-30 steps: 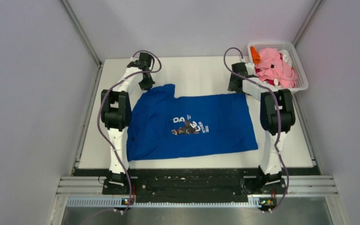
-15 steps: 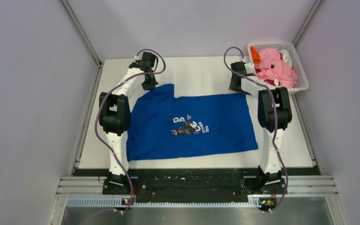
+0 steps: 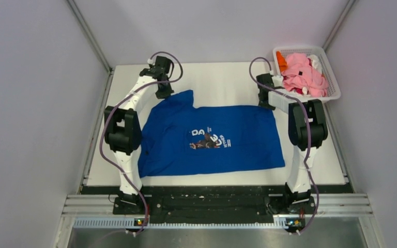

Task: Fold and stack the t-shirts
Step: Grab the side of the flattened tshirt furthest away from the robot with both arms, then fold the other side of the tshirt into a rectangle, then rotate the tshirt 90 degrees, then grab the bottom of the folded rectangular tshirt with both arms

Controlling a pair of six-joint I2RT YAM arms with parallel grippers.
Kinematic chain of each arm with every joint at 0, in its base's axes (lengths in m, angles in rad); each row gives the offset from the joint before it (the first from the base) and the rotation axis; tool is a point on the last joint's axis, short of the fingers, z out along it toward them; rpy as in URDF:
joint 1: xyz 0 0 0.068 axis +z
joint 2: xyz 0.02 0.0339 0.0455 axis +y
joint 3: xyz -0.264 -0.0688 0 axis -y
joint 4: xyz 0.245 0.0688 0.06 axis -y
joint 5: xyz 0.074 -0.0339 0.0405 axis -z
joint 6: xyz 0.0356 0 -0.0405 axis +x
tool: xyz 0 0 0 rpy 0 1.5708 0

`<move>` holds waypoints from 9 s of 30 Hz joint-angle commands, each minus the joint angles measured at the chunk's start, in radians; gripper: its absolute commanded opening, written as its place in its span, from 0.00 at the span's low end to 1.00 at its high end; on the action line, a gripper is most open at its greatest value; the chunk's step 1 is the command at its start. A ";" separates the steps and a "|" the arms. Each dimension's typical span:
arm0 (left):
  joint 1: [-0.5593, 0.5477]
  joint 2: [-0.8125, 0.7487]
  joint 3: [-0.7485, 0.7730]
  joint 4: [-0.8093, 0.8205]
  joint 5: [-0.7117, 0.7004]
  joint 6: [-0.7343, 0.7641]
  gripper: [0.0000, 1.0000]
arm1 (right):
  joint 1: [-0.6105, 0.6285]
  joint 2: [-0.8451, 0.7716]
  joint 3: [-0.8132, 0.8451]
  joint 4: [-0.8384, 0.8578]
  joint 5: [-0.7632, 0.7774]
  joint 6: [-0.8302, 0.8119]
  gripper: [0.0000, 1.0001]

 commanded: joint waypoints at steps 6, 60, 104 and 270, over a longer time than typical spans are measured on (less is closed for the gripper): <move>-0.005 -0.067 -0.012 0.010 -0.032 0.047 0.00 | -0.007 0.037 0.063 0.000 0.022 -0.014 0.04; -0.115 -0.923 -1.023 0.003 -0.128 -0.306 0.04 | 0.118 -0.764 -0.688 0.088 -0.040 -0.085 0.15; -0.253 -0.672 -1.036 0.272 0.305 -0.109 0.99 | 0.121 -1.247 -0.812 0.084 -0.196 0.040 0.99; -0.348 -0.956 -0.982 0.271 0.223 -0.299 0.95 | 0.763 -0.820 -0.769 -0.001 -0.380 0.306 0.77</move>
